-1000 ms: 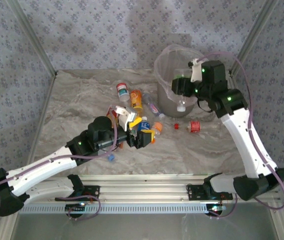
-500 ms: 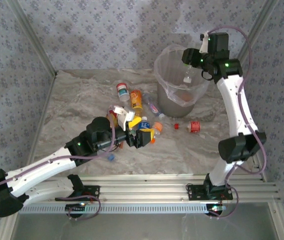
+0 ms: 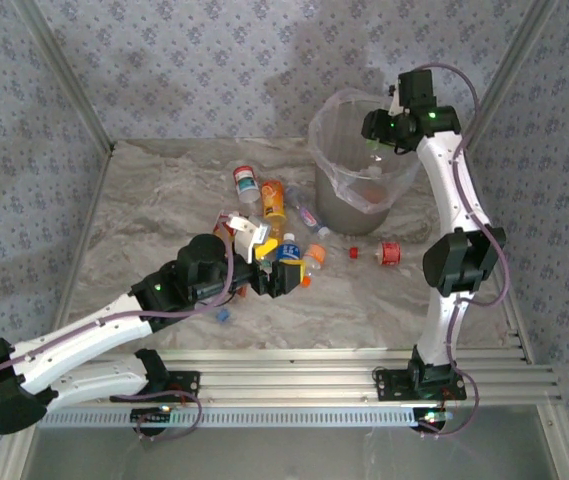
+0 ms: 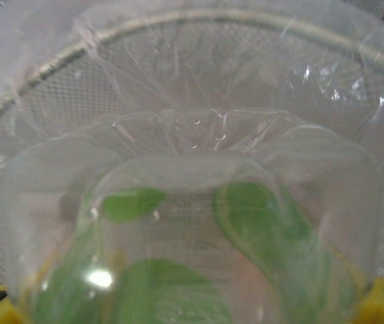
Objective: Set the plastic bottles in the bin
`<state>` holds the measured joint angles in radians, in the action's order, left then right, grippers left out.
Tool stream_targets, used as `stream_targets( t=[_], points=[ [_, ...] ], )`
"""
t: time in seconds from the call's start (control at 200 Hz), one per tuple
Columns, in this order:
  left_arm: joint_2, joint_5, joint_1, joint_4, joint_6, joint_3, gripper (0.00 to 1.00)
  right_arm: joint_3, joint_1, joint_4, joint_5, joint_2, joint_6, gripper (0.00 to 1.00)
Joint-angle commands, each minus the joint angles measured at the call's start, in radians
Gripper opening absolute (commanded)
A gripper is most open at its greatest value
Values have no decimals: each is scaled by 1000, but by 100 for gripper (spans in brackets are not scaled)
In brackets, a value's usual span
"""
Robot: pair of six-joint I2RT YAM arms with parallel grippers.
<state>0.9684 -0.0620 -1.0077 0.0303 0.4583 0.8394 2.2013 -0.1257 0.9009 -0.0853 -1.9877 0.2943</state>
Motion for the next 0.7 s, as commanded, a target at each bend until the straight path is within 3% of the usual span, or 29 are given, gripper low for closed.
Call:
stream_targets(
  t=[0.0, 0.565, 0.695],
  points=[
    [-8, -1, 3, 29, 5, 49, 100, -5, 7, 40, 34, -31, -23, 57],
    [-8, 16, 1, 53, -29, 38, 100, -61, -19, 15, 68, -50, -191, 58],
    [-2, 14, 1, 55, -32, 43, 100, -50, -23, 23, 69, -63, -211, 64]
  ],
)
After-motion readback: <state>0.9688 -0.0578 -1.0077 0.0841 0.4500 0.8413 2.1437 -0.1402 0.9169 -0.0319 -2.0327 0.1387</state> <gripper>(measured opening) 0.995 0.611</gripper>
